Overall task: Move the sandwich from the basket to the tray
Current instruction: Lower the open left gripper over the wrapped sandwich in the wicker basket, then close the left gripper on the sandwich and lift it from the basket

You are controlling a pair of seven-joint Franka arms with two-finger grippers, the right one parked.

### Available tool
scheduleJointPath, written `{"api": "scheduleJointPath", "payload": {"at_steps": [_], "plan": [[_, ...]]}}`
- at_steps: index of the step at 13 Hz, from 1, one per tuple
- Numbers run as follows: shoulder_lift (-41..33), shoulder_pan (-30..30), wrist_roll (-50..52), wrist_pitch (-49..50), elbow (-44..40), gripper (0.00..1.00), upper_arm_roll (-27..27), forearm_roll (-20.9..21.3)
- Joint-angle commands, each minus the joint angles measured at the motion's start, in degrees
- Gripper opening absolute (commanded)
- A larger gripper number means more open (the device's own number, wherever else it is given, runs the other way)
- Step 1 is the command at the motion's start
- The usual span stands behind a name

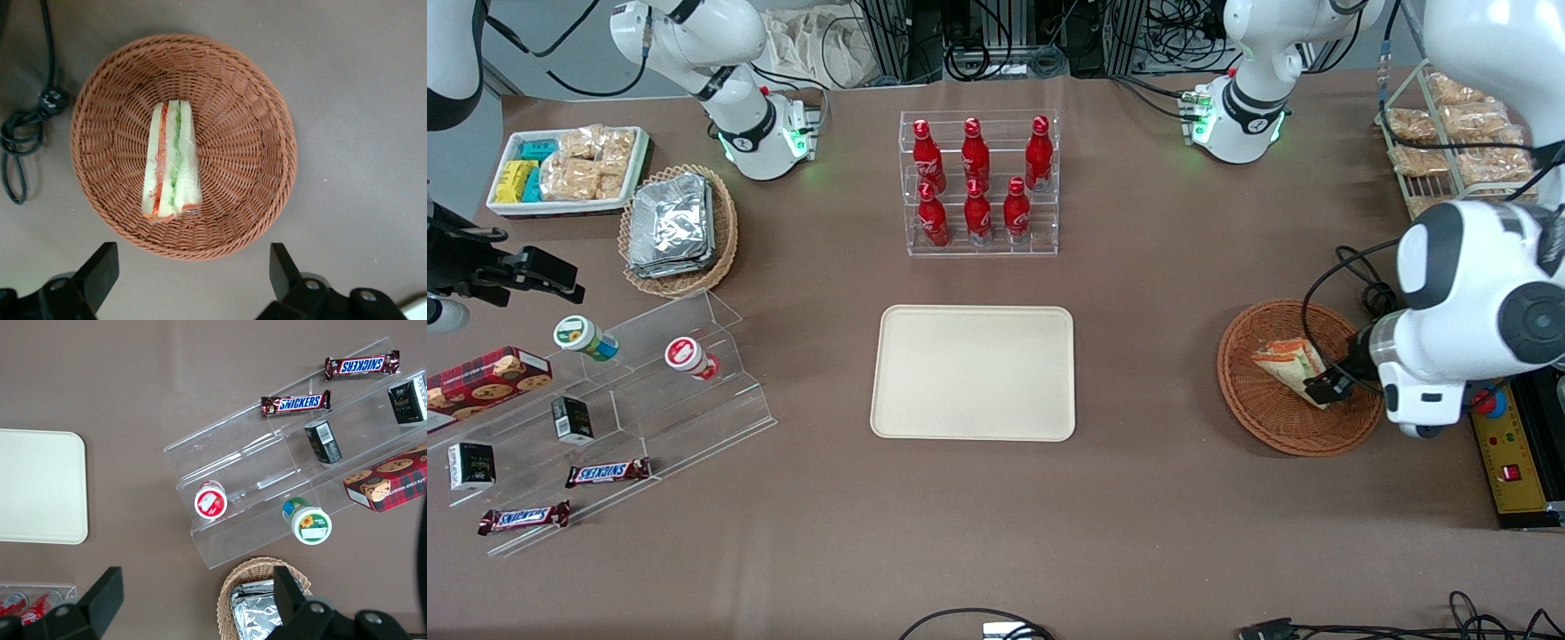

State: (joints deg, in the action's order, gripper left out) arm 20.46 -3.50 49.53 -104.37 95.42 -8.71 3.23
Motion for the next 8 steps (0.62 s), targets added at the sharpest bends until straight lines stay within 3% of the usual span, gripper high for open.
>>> {"api": "scheduleJointPath", "payload": {"at_steps": [1,5,8], "plan": [[-1.8,-0.4,2.4,-4.2,6.2,1.00,-0.2,0.5],[-4.8,-0.5,2.3,-15.7,17.5,1.00,1.1,0.6],[-5.5,-0.5,2.3,-19.5,20.9,1.00,1.2,0.6]]}}
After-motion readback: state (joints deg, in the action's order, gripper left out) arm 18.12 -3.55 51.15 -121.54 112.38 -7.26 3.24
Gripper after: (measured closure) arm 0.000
